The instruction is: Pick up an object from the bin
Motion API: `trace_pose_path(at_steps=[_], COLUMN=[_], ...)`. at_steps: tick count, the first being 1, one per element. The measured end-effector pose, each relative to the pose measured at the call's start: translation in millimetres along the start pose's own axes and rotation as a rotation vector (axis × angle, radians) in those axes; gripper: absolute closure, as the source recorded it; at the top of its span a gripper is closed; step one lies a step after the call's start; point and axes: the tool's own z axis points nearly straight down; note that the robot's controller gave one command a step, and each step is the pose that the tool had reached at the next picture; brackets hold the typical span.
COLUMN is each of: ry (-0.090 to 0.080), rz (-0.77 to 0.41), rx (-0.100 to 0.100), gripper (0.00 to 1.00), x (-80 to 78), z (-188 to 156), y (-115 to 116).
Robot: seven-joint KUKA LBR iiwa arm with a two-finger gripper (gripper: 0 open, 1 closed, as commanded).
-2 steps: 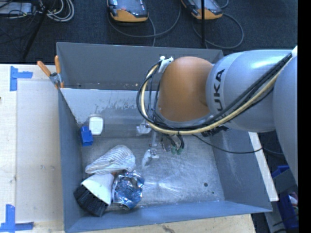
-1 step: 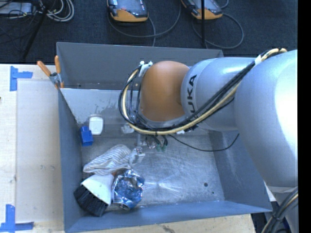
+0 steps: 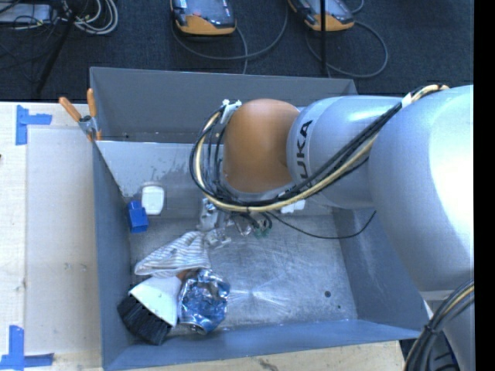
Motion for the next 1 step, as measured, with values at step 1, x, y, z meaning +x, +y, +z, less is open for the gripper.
trace_pose_path(at_steps=[1], ry=[-0.001], rz=[0.000], rx=[0.000], gripper=[1.00], x=[-0.1], z=[0.0], y=[-0.1])
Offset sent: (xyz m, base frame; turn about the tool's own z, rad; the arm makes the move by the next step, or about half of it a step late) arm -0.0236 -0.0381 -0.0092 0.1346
